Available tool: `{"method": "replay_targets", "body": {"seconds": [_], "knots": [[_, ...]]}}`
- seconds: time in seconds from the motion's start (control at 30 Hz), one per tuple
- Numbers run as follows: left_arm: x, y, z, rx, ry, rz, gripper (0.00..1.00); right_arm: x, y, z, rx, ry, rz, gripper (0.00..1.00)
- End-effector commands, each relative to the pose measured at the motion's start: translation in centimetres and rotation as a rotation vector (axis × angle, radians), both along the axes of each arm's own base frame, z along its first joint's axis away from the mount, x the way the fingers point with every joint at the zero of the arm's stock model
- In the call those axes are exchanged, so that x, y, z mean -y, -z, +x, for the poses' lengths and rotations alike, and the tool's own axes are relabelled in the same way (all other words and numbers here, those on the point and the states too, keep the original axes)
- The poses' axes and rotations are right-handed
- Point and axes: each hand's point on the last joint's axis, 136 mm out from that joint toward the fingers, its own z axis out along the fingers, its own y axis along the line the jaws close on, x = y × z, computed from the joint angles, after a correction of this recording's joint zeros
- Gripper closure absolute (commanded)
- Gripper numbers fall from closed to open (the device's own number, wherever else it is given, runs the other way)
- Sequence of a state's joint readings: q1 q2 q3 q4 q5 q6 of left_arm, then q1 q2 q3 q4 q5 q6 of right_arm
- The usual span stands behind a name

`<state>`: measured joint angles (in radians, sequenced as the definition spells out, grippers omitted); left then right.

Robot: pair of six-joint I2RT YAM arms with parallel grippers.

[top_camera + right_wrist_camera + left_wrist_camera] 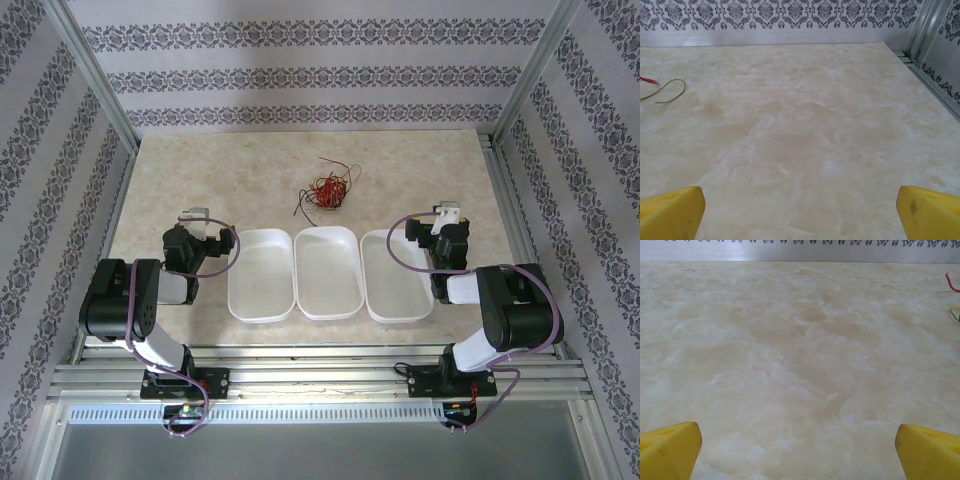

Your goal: Untangle the cables

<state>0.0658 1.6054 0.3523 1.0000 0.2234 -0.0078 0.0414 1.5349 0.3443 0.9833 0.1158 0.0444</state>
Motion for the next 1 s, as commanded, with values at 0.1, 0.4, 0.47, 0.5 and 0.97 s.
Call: {"method": "replay_targets", "body": {"seconds": [0.1,0.4,0.47,0.5,0.97], "knots": [[-0.4,-0.8,0.3,0.017,-0.021,-0.004,0.01,0.5,0.1,-0.1,0.002,0.020,-0.010,0.02],[-0.9,-3.9,-0.5,0.043,-0.054,-0.005,0.01,1.3,-1.4,-0.4,0.033,0.070,-0.007,0.02],[-1.3,-5.4,-0.7,0.050,-0.077,-0.004,0.01,1.3,-1.6,-0.5,0.037,0.073,-0.010,0.02],[-1.5,-6.4,-0.8,0.071,-0.090,-0.005,0.01,1.5,-1.8,-0.6,0.032,0.084,-0.014,0.02],[0.9,-17.3,0.8,0.149,-0.053,-0.342,0.01,4.6,-9.1,-2.9,0.017,0.295,0.042,0.02]]}}
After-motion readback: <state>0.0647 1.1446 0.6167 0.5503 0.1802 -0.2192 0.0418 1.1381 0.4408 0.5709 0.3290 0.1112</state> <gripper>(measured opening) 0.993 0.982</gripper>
